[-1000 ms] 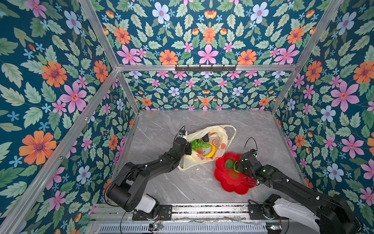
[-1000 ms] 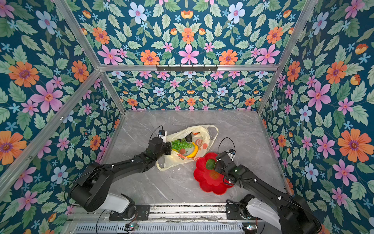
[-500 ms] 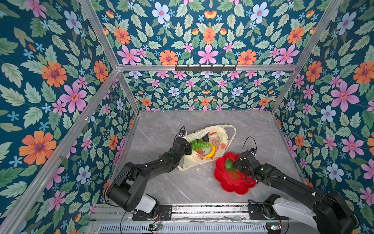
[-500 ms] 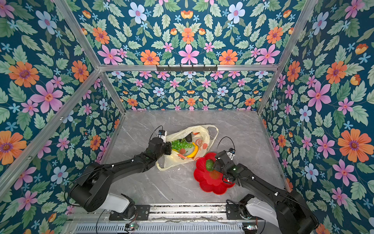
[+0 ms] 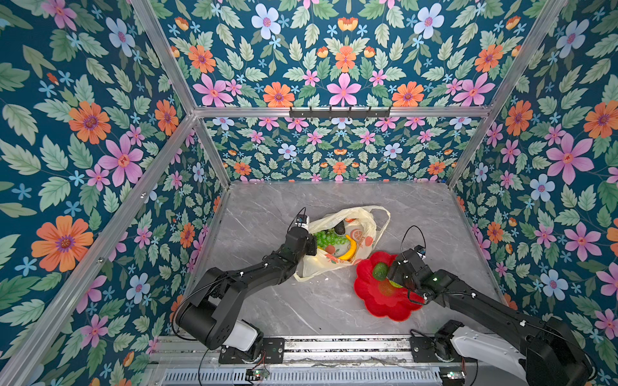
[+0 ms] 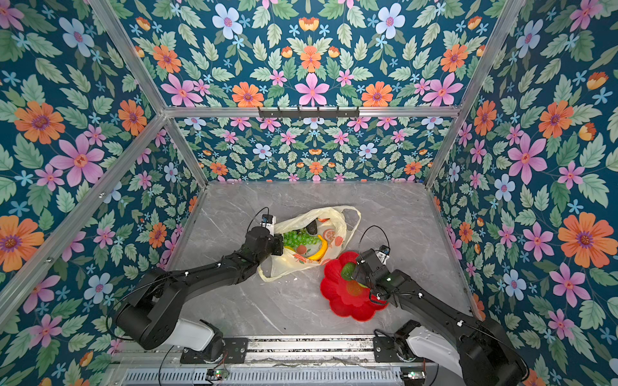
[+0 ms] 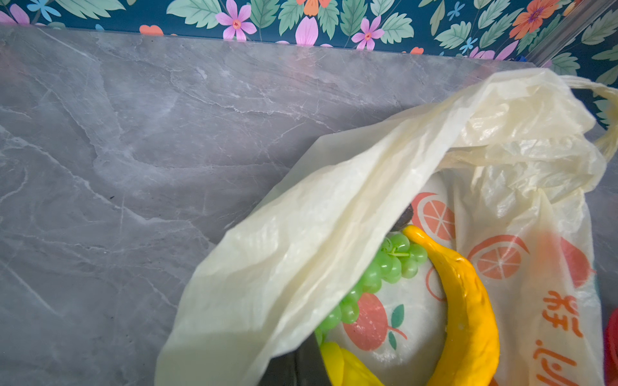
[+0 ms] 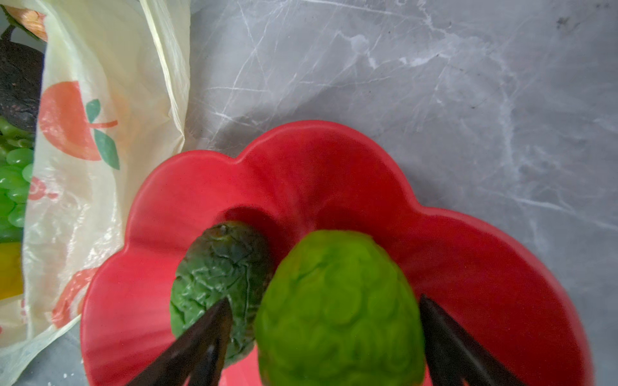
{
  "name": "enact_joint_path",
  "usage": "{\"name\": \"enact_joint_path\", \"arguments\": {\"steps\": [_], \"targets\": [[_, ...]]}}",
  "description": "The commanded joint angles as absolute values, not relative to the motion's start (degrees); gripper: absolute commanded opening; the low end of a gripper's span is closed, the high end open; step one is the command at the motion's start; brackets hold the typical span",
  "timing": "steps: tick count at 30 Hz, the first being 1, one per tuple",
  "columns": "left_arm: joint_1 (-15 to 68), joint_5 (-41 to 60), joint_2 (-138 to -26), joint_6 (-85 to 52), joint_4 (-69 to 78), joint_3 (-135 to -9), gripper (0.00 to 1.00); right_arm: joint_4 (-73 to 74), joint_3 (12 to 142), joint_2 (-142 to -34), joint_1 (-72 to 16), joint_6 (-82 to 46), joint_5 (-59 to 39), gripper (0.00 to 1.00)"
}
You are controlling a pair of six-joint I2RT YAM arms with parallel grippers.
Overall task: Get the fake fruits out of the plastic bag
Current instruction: 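Lower the custard apple into the red plate with the right gripper, then open the right gripper and lift it away from the plate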
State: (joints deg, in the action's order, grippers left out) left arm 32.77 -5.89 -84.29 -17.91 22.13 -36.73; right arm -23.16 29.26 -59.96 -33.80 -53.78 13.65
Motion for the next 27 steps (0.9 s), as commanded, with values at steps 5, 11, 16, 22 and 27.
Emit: {"name": "enact_joint_path", "arguments": {"steps": [5,11,16,22,27], "targets": [[32.77,-6.22,-84.03,-17.44,22.06,-36.74,0.0,-26.02,30.75,-59.19,-33.82,-53.9,13.86,0.89],[32.72,-6.16,-83.97,-17.61,22.15,-36.74,0.0,-29.62,33.54,-58.49,-33.84,-52.99,14.84,0.89],[32.86,-6.06,-83.78,-18.01,22.49,-36.53,0.0,-30.03,38.89,-59.74,-33.81,-48.58,12.58,0.91],[34.23,-8.31,-81.5,-17.52,24.19,-34.96,0.0,-24.47,46.4,-65.51,-34.08,-43.49,6.75,0.88],[34.67,-9.72,-80.18,-17.32,25.14,-33.95,0.0,-19.88,55.0,-75.98,-35.99,-35.1,2.15,0.87]]}}
